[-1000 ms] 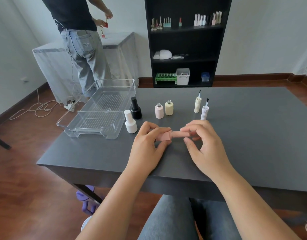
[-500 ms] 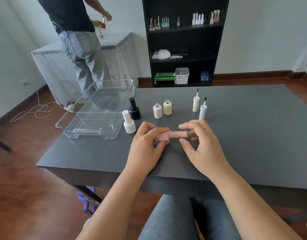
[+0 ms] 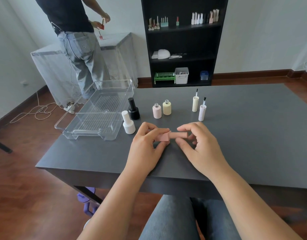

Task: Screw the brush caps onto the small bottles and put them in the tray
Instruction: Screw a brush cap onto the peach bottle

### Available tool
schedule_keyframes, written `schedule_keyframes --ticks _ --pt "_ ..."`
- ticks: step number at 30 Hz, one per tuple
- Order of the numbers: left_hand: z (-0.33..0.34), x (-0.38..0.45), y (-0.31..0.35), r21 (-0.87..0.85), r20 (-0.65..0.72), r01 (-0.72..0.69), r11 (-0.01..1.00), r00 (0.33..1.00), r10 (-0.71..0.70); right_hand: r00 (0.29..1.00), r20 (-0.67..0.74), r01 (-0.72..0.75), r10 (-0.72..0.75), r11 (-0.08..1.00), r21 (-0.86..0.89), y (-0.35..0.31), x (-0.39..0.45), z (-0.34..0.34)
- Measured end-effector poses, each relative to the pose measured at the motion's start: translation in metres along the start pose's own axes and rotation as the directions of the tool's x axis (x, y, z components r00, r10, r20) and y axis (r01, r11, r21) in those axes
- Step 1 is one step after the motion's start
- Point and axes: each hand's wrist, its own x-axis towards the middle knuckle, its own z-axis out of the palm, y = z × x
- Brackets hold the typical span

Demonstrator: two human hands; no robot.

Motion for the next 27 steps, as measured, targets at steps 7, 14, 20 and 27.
schedule_keyframes --ticks 7,14,20,27 --pt "0.0012 -0.0017 -0.0001 -0.007 0.009 -0.022 1.000 1.000 0.022 0.999 0.039 -0.032 0.033 0.999 -0.030 0.0037 0.0000 0.0006" --pt "0.0008 -0.0012 -0.0008 0.022 0.016 -0.045 0.999 0.999 0.045 0.994 0.095 -0.059 0.060 0.998 -0.019 0.0056 0.0000 0.0014" --pt "0.0015 -0.0008 -0.0022 0.055 -0.002 -0.080 0.995 0.997 0.080 0.988 0.115 -0.107 0.107 0.994 -0.008 0.0085 0.0013 0.0022" --pt "-0.0035 0.0017 -0.0055 -0.039 -0.102 0.192 0.981 0.975 -0.195 0.979 0.017 -0.205 0.205 0.967 0.150 0.0038 0.0044 0.0005"
